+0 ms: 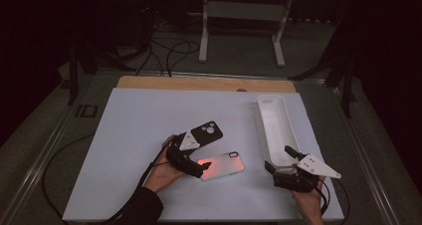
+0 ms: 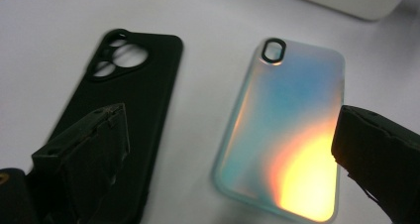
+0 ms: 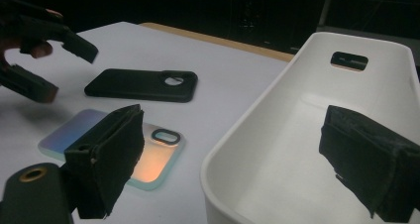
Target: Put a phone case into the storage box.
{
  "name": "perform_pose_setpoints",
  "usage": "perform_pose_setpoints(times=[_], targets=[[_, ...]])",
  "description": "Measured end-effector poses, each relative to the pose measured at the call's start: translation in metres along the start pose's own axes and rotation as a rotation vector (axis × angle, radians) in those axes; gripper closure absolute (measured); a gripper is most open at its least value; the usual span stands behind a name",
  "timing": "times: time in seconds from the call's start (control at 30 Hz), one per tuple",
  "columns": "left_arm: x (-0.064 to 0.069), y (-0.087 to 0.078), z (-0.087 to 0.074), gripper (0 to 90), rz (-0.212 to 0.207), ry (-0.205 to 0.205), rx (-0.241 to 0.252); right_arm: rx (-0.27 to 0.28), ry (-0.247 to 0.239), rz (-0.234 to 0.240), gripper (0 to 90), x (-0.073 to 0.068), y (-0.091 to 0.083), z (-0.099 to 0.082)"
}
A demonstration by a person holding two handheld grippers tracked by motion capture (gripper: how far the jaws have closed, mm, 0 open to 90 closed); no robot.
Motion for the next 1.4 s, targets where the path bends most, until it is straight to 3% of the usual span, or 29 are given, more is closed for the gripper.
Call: perform_pose_setpoints(times=[0.3,0.6,0.73,1.07,1.3,1.4], targets=[[0.01,0.023,0.003,3.9,-0.046,0.033,-0.083,-0.003,0.001,0.0,10.0,0.0,0.0,0.0],[0.02,0.032,0.007,4.5,-0.094,0.074,-0.128,-0.004,0.0,0.0,10.0,0.0,0.0,0.0],[0.028,0.037,0.009,4.7,-0.115,0.11,-0.155,-0.004,0.001,0.0,10.1,0.0,0.0,0.0],[0.033,0.044,0.008,6.4,-0.134,0.141,-0.204,-0.004,0.0,0.0,10.1,0.0,0.0,0.0],[0.034,0.045,0.008,8.5,-0.128,0.14,-0.208,-0.006,0.0,0.0,10.0,0.0,0.0,0.0],[0.036,0.045,0.009,8.9,-0.115,0.163,-0.213,-0.006,0.0,0.0,10.1,0.0,0.001,0.0]])
Point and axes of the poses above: each handheld gripper's, and its own axes: y roughly forward along the jaws, z roughly out of its top, x roughly to its right, the point moved 1 cm from there along y, roughly forward along the jaws, and after that the axes turned 14 degrees about z, right-handed, at the moved point
